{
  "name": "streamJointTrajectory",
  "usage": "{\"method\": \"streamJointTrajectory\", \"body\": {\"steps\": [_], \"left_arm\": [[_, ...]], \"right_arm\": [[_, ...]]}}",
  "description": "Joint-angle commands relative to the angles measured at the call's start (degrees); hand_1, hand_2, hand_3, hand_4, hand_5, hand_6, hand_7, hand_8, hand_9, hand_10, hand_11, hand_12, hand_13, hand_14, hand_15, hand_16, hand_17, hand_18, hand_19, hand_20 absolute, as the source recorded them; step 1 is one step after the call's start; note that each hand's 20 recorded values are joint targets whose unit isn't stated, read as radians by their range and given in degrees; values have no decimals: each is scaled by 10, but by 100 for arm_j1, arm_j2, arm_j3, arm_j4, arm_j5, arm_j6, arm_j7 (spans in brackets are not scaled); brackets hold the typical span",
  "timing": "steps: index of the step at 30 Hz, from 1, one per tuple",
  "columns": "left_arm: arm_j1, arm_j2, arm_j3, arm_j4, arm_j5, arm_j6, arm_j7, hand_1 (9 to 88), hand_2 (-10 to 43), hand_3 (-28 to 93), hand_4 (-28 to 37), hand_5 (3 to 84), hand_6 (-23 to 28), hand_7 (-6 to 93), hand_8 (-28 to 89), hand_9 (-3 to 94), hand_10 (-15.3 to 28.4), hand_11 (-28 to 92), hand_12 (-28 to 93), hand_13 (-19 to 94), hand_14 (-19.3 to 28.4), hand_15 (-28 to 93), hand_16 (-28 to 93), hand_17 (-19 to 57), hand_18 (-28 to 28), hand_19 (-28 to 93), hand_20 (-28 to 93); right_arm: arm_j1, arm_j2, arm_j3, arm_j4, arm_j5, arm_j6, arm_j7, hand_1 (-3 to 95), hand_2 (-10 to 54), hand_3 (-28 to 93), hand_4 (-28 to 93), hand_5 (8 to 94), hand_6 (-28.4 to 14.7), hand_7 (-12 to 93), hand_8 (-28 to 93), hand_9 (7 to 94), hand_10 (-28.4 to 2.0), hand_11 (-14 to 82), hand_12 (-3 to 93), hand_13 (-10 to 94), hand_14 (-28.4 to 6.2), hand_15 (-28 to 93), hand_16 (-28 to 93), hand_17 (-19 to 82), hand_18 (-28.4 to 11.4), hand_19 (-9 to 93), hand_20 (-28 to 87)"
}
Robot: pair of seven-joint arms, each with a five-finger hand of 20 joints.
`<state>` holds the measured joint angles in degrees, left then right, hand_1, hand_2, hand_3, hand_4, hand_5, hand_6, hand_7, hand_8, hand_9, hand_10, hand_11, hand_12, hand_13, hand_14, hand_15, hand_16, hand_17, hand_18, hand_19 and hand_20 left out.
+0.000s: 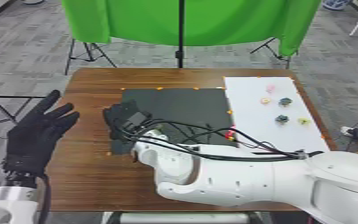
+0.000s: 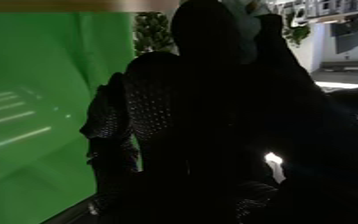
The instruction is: Arrange flowers
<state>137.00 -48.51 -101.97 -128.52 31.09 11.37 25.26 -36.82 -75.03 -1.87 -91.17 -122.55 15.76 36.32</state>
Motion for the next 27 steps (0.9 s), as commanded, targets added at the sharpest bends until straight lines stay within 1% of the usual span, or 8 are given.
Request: {"method": "streamJointTrajectory", "body": {"steps": [1,5,7,13,16,18,23,27], "left_arm": [[-352,58,237,158,-92,35,138,228,53,804,-264,349,67,116,-101,342,196,209,106,236,279,474,-83,-107,269,545,74],[-466,74,289,214,-106,12,146,228,53,804,-265,349,68,116,-101,342,196,209,106,236,279,475,-82,-107,269,545,74],[-502,171,342,237,-179,61,233,228,53,804,-265,349,67,115,-101,342,196,209,107,236,279,474,-83,-107,269,545,74],[-535,130,354,257,-154,16,143,228,53,804,-264,348,67,116,-101,342,196,209,106,235,280,474,-83,-107,269,545,74],[-506,189,371,261,-200,23,172,229,54,804,-264,348,67,116,-101,342,196,208,106,235,280,475,-83,-107,269,545,74],[-460,310,413,263,-274,68,304,229,54,804,-263,348,67,116,-101,342,197,208,106,235,280,475,-83,-107,269,545,74],[-419,366,402,254,-331,112,343,231,55,803,-263,349,67,116,-101,343,197,209,106,235,280,475,-83,-107,269,546,74],[-446,294,389,259,-282,70,199,232,55,804,-261,349,68,116,-101,343,197,209,106,235,279,476,-84,-107,269,546,74]], "right_arm": [[-177,-42,310,160,-317,-769,-239,546,-95,663,-283,831,32,149,-2,912,-75,227,319,755,-66,674,215,299,-231,848,436],[-211,-67,472,164,-262,-1125,-342,526,-95,630,-283,798,30,143,-13,881,-86,261,292,733,-74,683,208,286,-241,823,449],[-145,-79,423,196,-323,-1120,-344,513,-95,631,-283,776,29,141,-18,871,-90,282,274,726,-78,683,207,282,-245,810,451],[-245,-63,538,148,-318,-1282,-328,462,-95,683,-283,731,31,144,-65,853,-96,323,234,710,-85,693,206,280,-249,791,451],[-239,-53,539,144,-382,-1356,-333,435,-95,709,-283,721,33,145,-120,832,-102,354,210,702,-89,700,202,275,-253,783,455],[-190,-38,471,117,-266,-1361,-275,428,-95,716,-283,716,32,144,-125,820,-105,367,206,699,-89,703,202,273,-254,782,456],[-219,-12,538,93,-240,-1512,-291,420,-95,713,-283,699,31,140,-126,804,-108,383,199,691,-91,711,203,271,-255,779,458],[-236,-13,563,97,-223,-1521,-222,412,-95,707,-283,691,27,138,-125,792,-116,388,195,681,-95,719,204,273,-255,774,456]]}}
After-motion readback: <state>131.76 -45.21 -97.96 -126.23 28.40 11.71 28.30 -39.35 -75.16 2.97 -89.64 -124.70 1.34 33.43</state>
